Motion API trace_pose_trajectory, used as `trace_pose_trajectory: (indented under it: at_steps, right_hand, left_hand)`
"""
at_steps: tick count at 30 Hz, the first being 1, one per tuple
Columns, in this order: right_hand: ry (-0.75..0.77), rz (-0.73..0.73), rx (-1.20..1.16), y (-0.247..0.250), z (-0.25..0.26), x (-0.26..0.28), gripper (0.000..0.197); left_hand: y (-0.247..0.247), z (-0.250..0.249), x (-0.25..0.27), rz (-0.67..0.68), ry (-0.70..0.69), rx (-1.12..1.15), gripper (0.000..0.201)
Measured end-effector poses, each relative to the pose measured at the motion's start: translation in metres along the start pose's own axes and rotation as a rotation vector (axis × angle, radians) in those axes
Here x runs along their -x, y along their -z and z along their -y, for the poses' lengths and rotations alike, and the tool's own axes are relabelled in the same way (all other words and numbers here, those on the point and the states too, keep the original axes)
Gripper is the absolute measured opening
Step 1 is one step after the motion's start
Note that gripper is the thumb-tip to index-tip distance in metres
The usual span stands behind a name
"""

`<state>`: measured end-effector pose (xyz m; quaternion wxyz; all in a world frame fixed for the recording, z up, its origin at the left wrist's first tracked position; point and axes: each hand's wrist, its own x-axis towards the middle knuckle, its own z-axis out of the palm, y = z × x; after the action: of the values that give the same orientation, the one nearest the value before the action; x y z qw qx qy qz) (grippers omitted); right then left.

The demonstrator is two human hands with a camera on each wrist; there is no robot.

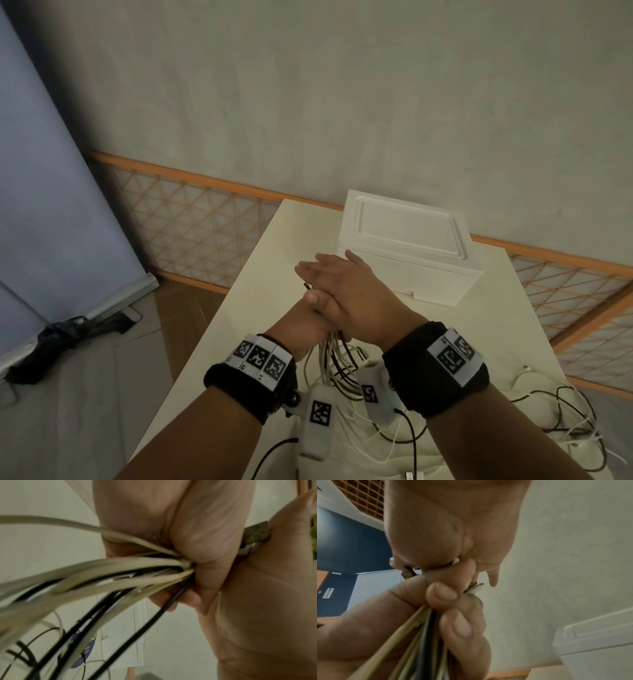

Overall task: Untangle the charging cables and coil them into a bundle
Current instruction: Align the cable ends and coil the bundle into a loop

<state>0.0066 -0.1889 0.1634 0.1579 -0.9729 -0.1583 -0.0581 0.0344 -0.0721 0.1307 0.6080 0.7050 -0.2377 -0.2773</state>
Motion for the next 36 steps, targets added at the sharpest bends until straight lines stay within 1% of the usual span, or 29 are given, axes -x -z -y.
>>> trace_pose_trajectory:
  at_steps: [1, 2, 4, 5, 6, 7, 9, 11, 12, 14, 15, 17, 18, 19, 20, 21, 22, 24, 25, 26, 27, 28, 29, 30, 31, 32, 33, 35, 36]
  right_hand:
    - [0.016, -0.011, -0.008, 0.001, 0.0, 0.0, 0.08]
    - [0.054, -0.033, -0.029, -0.001, -0.001, -0.001, 0.074]
    - [0.162, -0.075, -0.108, -0.004, -0.001, -0.003, 0.054]
    - [0.179, -0.076, -0.144, -0.007, -0.001, -0.005, 0.045]
    - [0.161, -0.066, -0.172, -0.008, -0.002, -0.006, 0.041]
    - [0.117, -0.056, -0.183, -0.009, -0.003, -0.007, 0.041]
    - [0.015, -0.066, -0.114, -0.009, -0.005, -0.009, 0.056]
    - [-0.056, -0.136, 0.041, -0.008, -0.006, -0.011, 0.073]
    - [-0.083, -0.183, 0.082, -0.01, -0.007, -0.012, 0.075]
    - [-0.059, -0.298, 0.025, -0.014, -0.005, -0.014, 0.07]
    - [0.005, -0.364, -0.025, -0.019, -0.005, -0.015, 0.063]
    - [0.1, -0.449, -0.034, -0.022, -0.005, -0.016, 0.047]
    - [0.103, -0.426, 0.009, -0.02, -0.004, -0.016, 0.047]
    - [0.105, -0.375, 0.071, -0.021, -0.004, -0.015, 0.052]
    - [0.1, -0.284, 0.122, -0.018, -0.001, -0.014, 0.057]
    - [0.115, -0.236, 0.163, -0.018, -0.001, -0.012, 0.059]
    - [0.132, -0.165, 0.164, -0.016, 0.0, -0.009, 0.06]
    - [0.183, -0.059, 0.051, -0.012, 0.001, -0.003, 0.057]
    - [0.178, -0.031, -0.078, -0.01, 0.002, 0.0, 0.053]
    - [0.125, -0.009, -0.275, -0.006, 0.003, 0.001, 0.051]
    - [0.043, -0.028, -0.542, -0.002, 0.005, 0.002, 0.051]
    - [-0.022, -0.108, -0.792, 0.002, 0.004, 0.001, 0.05]
    - [-0.078, -0.219, -0.939, 0.004, 0.0, 0.001, 0.05]
    - [-0.133, -0.309, -0.976, 0.006, -0.004, 0.0, 0.052]
    - [-0.175, -0.338, -0.97, 0.006, -0.009, 0.0, 0.056]
    - [-0.208, -0.314, -0.948, 0.005, -0.011, 0.002, 0.057]
    - [-0.238, -0.252, -0.928, 0.004, -0.012, 0.003, 0.056]
    - [-0.266, -0.123, -0.889, -0.005, -0.011, 0.005, 0.05]
    - [-0.267, -0.087, -0.858, -0.009, -0.009, 0.005, 0.048]
  left_hand:
    - [0.001, -0.002, 0.001, 0.022, 0.005, -0.027, 0.025]
    - [0.001, -0.002, 0.002, 0.037, 0.01, -0.068, 0.023]
    - [0.0, -0.004, 0.002, 0.034, 0.016, -0.181, 0.019]
    - [0.0, -0.004, 0.002, 0.023, 0.022, -0.209, 0.021]
    - [-0.001, -0.003, 0.001, 0.016, 0.031, -0.214, 0.025]
    - [-0.001, -0.002, 0.0, 0.014, 0.036, -0.2, 0.029]
    - [0.0, -0.004, 0.001, 0.015, 0.025, -0.151, 0.025]
    - [0.001, -0.005, 0.003, 0.044, 0.007, -0.035, 0.018]
    - [0.002, -0.007, 0.004, 0.048, -0.001, 0.005, 0.017]
    - [0.003, -0.009, 0.004, 0.039, -0.007, 0.005, 0.015]
    - [0.004, -0.007, 0.002, 0.032, 0.004, -0.03, 0.015]
    - [0.003, -0.009, 0.002, 0.041, 0.046, -0.158, 0.025]
    - [0.003, -0.01, 0.002, 0.044, 0.061, -0.201, 0.031]
    - [0.002, -0.009, 0.001, 0.049, 0.069, -0.223, 0.032]
    - [0.002, -0.007, 0.002, 0.06, 0.07, -0.215, 0.027]
    - [0.002, -0.005, 0.002, 0.061, 0.069, -0.199, 0.019]
    - [0.002, 0.0, 0.004, 0.038, 0.072, -0.169, 0.019]
    - [0.001, 0.013, 0.008, 0.018, 0.117, -0.064, 0.032]
    - [0.001, 0.014, 0.009, -0.005, 0.119, 0.003, 0.031]
    - [0.0, 0.009, 0.01, -0.013, 0.1, 0.056, 0.028]
    - [-0.001, 0.007, 0.009, -0.009, 0.087, 0.097, 0.026]
    - [-0.002, 0.006, 0.006, 0.017, 0.08, 0.153, 0.023]
    - [-0.002, 0.005, 0.003, 0.019, 0.079, 0.21, 0.02]
    - [-0.001, 0.003, 0.002, 0.018, 0.071, 0.255, 0.017]
    - [0.0, 0.005, 0.001, 0.004, 0.058, 0.272, 0.014]
    - [0.002, 0.008, -0.001, 0.005, 0.038, 0.274, 0.016]
    - [0.001, 0.007, 0.001, 0.007, 0.029, 0.264, 0.016]
    - [0.001, 0.006, 0.003, 0.008, 0.0, 0.255, 0.009]
    - [0.0, 0.005, 0.004, 0.017, -0.009, 0.25, 0.005]
